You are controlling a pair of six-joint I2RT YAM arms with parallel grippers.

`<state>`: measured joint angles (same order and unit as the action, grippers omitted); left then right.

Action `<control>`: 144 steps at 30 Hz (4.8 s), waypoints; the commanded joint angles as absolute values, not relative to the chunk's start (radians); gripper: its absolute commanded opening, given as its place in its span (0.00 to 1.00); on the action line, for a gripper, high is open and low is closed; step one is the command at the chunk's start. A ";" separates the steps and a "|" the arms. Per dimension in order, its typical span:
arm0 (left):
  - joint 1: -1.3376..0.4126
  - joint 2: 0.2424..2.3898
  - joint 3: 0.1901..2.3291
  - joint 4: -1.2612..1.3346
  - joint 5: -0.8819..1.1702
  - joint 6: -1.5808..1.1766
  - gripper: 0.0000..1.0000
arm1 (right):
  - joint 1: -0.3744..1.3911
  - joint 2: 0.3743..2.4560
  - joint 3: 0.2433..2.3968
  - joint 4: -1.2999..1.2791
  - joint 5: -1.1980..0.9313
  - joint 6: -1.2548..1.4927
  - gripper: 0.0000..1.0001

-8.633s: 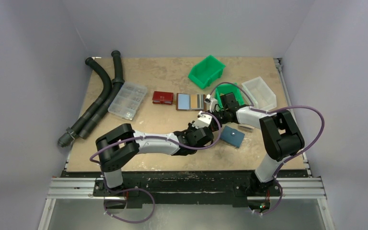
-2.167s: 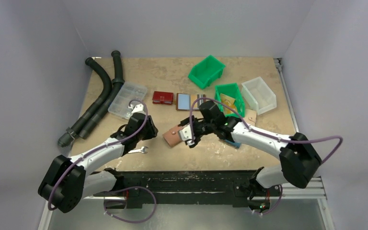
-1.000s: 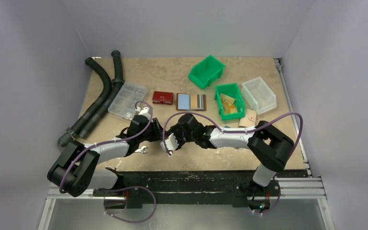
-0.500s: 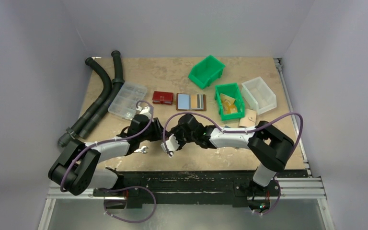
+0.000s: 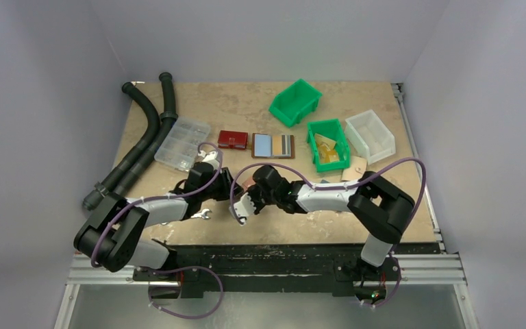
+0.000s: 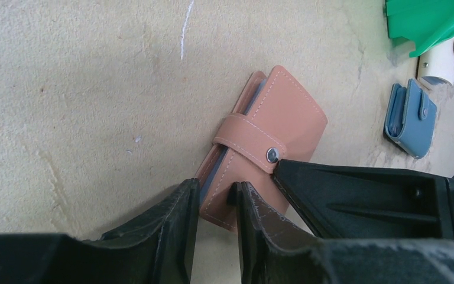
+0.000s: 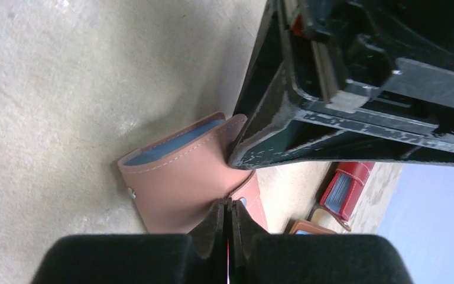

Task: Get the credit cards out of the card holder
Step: Open the card holder at the center of the board.

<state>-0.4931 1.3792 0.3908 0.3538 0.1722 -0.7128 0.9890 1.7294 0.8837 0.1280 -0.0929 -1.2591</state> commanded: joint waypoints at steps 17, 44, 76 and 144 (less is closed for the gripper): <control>-0.494 1.553 0.383 0.370 0.244 -0.614 0.22 | 1.008 1.651 0.835 0.433 0.045 -1.143 0.00; -0.494 1.567 0.386 0.386 0.276 -0.598 0.25 | 0.917 1.636 0.932 0.031 -0.199 -1.204 0.53; -0.518 1.662 0.416 0.414 0.329 -0.570 0.24 | 0.934 1.743 0.872 0.305 0.061 -1.206 0.00; -0.933 1.765 1.154 -0.395 -0.594 -0.571 0.50 | 0.383 1.859 1.029 0.178 -0.755 0.244 0.46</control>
<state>-0.9329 1.7035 1.0588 -0.3092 -0.5064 -0.5564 0.3855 1.8732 1.0054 0.1574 -0.7681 0.2283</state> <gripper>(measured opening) 0.498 0.456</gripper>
